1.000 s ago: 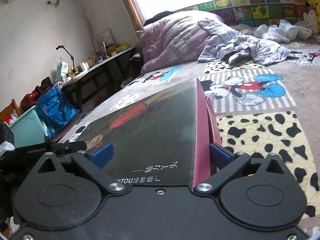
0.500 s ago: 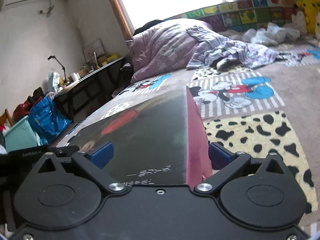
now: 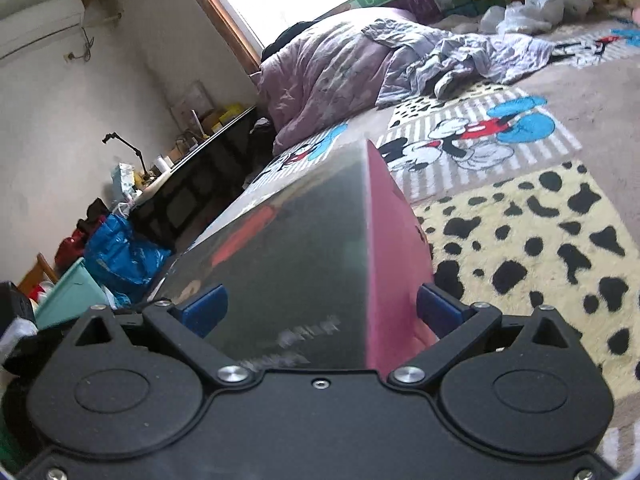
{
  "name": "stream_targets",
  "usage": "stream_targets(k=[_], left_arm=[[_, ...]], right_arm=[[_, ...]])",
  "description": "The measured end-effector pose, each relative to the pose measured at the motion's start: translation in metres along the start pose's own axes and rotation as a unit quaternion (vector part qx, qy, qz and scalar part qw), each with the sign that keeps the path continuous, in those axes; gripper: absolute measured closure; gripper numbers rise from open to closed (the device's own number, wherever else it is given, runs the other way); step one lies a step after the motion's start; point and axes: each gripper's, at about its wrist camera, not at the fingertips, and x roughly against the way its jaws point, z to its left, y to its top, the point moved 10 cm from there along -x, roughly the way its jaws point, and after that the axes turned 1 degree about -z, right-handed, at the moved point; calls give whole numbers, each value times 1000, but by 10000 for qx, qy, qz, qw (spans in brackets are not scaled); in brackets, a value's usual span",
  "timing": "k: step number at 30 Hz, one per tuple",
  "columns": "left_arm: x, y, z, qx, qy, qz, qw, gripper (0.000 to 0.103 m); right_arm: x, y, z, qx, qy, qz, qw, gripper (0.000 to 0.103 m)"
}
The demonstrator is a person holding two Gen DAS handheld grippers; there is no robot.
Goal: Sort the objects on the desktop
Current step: 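Carry the black book with both grippers over the pink box, then lower the book onto the box opening and open both grippers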
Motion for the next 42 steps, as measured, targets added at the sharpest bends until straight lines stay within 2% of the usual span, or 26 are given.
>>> stream_targets(k=[3, 8, 11, 17, 21, 25, 29, 38, 42], left_arm=[[1, -1, -4, -168, 74, -13, 9998, 15], [-1, -2, -3, -86, 183, 40, 9998, 14], [-4, -4, 2, 150, 212, 121, 9996, 12], [-6, -9, 7, 309, 228, 186, 9991, 10], [-1, -8, 7, 391, 371, 276, 9982, 10], [18, -18, 6, 247, 413, 288, 9984, 10], [40, -28, 2, 102, 523, 310, 9981, 10], [87, -51, -29, -717, 709, 309, 9944, 10], [108, -58, -42, -931, 765, 233, 9924, 10]], right_arm=[[-2, -4, -8, -97, -123, 107, 9998, 0], [-5, -11, -16, -23, -297, 211, 9993, 0], [-4, -12, -18, -26, -313, 202, 9993, 0], [-2, -12, -14, 334, -538, 184, 9978, 0], [4, -8, -4, 788, -964, 212, 9920, 0], [21, -5, 6, 1094, -1301, 265, 9851, 0], [42, -2, 15, 1084, -1331, 192, 9850, 0], [81, -17, 46, 1362, -1379, 161, 9809, 0], [98, -25, 55, 1407, -1419, 152, 9797, 0]])
